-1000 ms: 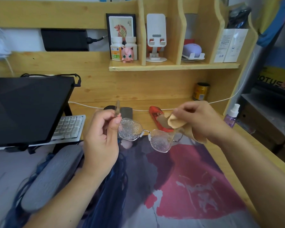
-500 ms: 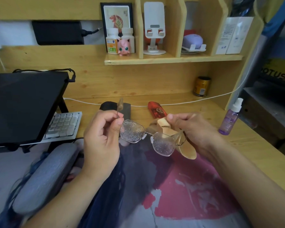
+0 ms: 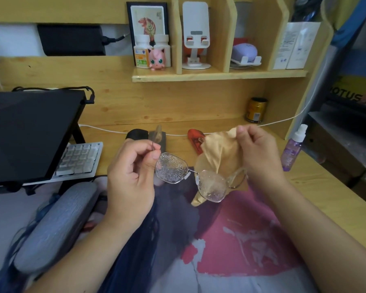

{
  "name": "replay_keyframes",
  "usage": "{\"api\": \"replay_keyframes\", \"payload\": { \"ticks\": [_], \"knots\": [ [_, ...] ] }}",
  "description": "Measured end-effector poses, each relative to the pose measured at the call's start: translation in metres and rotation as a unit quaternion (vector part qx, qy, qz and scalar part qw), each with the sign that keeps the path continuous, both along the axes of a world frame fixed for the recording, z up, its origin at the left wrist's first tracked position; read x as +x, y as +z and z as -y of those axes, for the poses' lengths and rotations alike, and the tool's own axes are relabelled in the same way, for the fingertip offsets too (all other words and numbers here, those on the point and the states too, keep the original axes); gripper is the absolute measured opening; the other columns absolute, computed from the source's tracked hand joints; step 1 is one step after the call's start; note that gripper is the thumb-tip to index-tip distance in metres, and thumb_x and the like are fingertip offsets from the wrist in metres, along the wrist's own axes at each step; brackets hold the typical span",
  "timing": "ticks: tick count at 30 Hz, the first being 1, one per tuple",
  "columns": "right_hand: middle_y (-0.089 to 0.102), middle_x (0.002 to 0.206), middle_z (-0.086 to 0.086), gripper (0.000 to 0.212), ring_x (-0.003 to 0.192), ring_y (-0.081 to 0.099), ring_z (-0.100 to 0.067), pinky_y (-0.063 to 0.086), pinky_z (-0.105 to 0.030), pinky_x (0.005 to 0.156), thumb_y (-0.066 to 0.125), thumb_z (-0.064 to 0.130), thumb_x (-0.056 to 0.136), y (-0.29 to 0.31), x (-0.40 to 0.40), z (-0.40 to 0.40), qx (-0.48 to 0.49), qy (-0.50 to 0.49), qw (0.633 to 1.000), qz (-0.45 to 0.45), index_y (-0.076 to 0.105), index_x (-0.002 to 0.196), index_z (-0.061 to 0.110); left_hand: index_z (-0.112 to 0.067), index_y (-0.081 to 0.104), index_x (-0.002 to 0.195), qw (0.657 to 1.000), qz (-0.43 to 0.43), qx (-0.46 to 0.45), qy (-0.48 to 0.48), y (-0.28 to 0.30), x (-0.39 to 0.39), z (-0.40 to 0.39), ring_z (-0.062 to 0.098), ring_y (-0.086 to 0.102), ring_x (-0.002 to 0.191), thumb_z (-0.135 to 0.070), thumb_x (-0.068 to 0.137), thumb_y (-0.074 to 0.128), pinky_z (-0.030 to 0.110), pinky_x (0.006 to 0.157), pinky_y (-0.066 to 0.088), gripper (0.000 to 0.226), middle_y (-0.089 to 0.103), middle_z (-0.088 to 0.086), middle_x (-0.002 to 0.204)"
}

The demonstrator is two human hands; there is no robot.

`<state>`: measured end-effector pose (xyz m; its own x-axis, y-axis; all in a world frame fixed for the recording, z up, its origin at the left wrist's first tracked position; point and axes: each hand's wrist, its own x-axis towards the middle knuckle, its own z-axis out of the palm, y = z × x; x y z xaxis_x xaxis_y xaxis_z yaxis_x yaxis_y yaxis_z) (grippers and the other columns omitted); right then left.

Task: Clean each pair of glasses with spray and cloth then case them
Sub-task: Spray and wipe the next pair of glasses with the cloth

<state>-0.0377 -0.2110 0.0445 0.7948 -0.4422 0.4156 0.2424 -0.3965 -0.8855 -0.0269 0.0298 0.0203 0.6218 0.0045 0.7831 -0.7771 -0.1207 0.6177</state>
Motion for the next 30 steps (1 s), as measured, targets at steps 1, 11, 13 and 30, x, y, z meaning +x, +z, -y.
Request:
{"api": "replay_keyframes", "payload": {
  "ticks": [1, 11, 13, 30],
  "knots": [
    [0.054, 0.067, 0.012, 0.026, 0.060, 0.043, -0.002, 0.036, -0.021, 0.057, 0.053, 0.028, 0.104, 0.000, 0.002, 0.004, -0.039, -0.032, 0.998, -0.025, 0.063, 0.083, 0.016, -0.032, 0.062, 0.104, 1.000, 0.000, 0.001, 0.002, 0.000, 0.000, 0.001, 0.024, 0.065, 0.087, -0.009, 0.101, 0.057, 0.033, 0.081, 0.052, 0.023, 0.065, 0.000, 0.097],
    [0.074, 0.086, -0.008, 0.027, 0.070, 0.067, -0.010, 0.054, -0.020, 0.064, 0.071, 0.013, 0.087, 0.074, -0.004, 0.004, 0.047, 0.294, 0.946, -0.130, 0.068, 0.112, 0.004, -0.017, 0.061, 0.106, 0.995, 0.090, 0.038, 0.012, 0.010, -0.008, -0.001, 0.030, 0.060, 0.078, -0.012, 0.102, 0.054, 0.043, 0.070, 0.049, 0.010, 0.057, -0.002, 0.090],
    [0.074, 0.082, -0.002, 0.011, 0.073, 0.068, -0.014, 0.054, -0.027, 0.066, 0.070, 0.013, 0.089, 0.081, 0.006, 0.001, -0.069, 0.279, 0.953, -0.100, 0.070, 0.100, 0.009, -0.016, 0.061, 0.106, 0.994, 0.103, 0.040, 0.019, 0.011, -0.007, -0.002, 0.030, 0.059, 0.077, -0.012, 0.102, 0.054, 0.045, 0.069, 0.048, 0.009, 0.056, 0.000, 0.088],
    [0.047, 0.069, -0.006, 0.051, 0.062, 0.042, -0.015, 0.033, -0.030, 0.057, 0.047, 0.041, 0.105, 0.057, 0.009, -0.025, -0.106, 0.161, 0.972, -0.137, 0.056, 0.080, -0.002, -0.024, 0.063, 0.100, 0.999, 0.033, 0.000, 0.002, 0.010, -0.007, 0.000, 0.012, 0.063, 0.088, -0.010, 0.101, 0.058, 0.023, 0.080, 0.049, 0.015, 0.063, -0.004, 0.095]
  ]
}}
